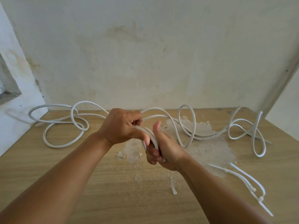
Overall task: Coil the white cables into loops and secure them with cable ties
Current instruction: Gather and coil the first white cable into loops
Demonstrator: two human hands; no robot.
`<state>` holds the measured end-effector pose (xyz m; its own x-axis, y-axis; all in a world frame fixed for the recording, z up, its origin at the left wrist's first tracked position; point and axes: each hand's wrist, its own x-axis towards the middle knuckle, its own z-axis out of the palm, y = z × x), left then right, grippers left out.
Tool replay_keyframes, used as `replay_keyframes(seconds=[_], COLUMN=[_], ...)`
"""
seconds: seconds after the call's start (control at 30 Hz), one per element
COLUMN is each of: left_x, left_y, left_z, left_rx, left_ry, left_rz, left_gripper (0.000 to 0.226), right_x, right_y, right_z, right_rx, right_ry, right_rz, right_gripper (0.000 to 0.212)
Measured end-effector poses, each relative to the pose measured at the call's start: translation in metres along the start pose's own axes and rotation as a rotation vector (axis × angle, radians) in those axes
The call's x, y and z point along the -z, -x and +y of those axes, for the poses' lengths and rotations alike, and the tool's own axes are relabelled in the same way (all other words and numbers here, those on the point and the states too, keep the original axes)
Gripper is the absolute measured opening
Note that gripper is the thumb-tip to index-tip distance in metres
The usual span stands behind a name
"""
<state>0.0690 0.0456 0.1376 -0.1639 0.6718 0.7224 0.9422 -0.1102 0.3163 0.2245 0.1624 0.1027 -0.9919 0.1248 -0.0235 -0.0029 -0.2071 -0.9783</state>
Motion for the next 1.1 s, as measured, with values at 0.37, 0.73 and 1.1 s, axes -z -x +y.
replay_keyframes(seconds=[0.37,0.73,1.1], left_x=[-0.028,-0.045,-0.045], left_y=[-0.003,0.019,0.018], left_z=[-0.012,0.011,0.006], left_rx=[0.159,0.364,0.442], left_ry=[0.168,0.544,0.651], left_rz=[0.205,0.038,0.225], left_gripper=[0.069,0.059,0.046], right_x=[-0.005,-0.003,-0.011], right_y=[0.006,0.011,0.003], right_z=[-0.015,-0.035,-0.047], right_rx=[0.028,0.139,0.213], right_ry=[-0.322,-0.534,-0.631], right_rz=[-0.030,0.127,0.173], right_gripper=[0.044,0.049,0.048])
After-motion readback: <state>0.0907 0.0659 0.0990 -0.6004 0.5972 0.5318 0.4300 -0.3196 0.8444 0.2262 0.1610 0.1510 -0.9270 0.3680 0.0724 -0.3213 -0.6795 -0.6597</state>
